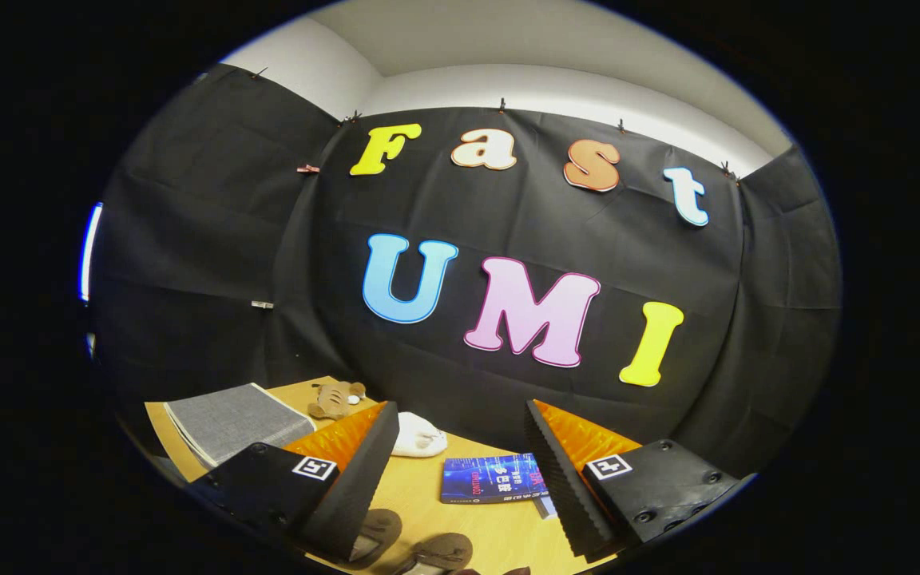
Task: Open the storage box then place both shoes into the box .Put the left shoe in first, then the right shoe, with the right side of both shoes facing outward in a uniform manner.
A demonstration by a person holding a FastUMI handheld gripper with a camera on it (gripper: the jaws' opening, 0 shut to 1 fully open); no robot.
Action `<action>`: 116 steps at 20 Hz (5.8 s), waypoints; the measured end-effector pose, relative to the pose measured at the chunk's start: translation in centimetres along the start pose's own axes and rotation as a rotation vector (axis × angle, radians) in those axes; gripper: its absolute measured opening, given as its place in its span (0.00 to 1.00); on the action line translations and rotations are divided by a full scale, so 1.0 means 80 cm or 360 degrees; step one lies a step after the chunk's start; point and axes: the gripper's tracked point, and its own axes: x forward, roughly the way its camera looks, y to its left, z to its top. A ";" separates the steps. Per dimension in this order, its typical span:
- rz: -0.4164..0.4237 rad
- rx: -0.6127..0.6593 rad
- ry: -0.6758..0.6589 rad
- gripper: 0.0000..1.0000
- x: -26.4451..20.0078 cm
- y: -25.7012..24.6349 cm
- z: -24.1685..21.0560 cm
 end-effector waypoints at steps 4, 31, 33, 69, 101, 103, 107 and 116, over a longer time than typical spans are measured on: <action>0.0169 0.0055 0.0008 0.97 0.012 0.036 0.005; 0.1670 0.2053 0.1346 0.96 0.080 0.361 -0.250; 0.1695 0.2115 0.1384 0.95 0.083 0.374 -0.259; 0.1640 0.2055 0.0957 0.05 0.133 0.489 -0.013; 0.1250 0.1451 0.0655 0.91 0.159 0.509 0.013; 0.1140 0.1333 0.0609 0.96 0.143 0.462 0.005; 0.0872 0.1148 0.0604 0.96 0.109 0.364 -0.027; 0.0450 0.0803 0.0906 0.96 -0.014 0.208 -0.177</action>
